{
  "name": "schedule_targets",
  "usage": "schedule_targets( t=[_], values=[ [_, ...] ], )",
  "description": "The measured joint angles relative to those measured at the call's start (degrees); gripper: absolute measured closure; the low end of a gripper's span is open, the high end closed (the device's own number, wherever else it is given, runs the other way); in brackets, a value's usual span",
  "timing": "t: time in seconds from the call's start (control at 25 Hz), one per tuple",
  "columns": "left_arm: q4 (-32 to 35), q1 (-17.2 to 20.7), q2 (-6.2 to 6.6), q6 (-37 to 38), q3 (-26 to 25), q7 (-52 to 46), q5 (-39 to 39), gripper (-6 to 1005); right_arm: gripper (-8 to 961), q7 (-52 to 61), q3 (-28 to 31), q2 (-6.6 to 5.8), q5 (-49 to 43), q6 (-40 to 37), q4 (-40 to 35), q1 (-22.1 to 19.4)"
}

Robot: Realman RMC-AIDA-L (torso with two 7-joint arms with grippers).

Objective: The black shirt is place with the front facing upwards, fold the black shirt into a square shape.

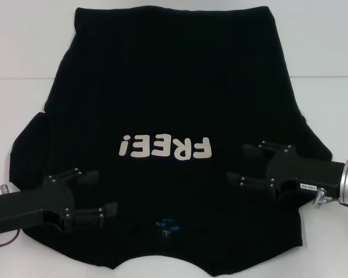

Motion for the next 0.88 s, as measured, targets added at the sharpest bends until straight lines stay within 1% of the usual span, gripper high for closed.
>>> schedule_targets(
  t=[0.64, 0.76, 0.84, 0.88],
  values=[
    [0.1, 0.1, 0.30, 0.0, -0.2, -0.9, 0.0, 55, 133, 0.0, 0.0, -0.03, 0.1, -0.7, 0.0, 0.2],
    [1.5, -0.1, 0.66, -0.1, -0.6, -8.5, -0.2, 55, 133, 0.0, 0.0, -0.02, 0.1, -0.7, 0.0, 0.2],
    [2.8, -0.7, 1.75, 0.4, -1.0, -18.4, -0.2, 55, 133, 0.0, 0.0, -0.02, 0.1, -0.8, 0.0, 0.2],
    [3.1, -1.1, 2.78, 1.4, -1.2, -24.6, -0.1, 55, 133, 0.3, 0.0, -0.02, 0.1, -1.0, 0.0, 0.2]
  ],
)
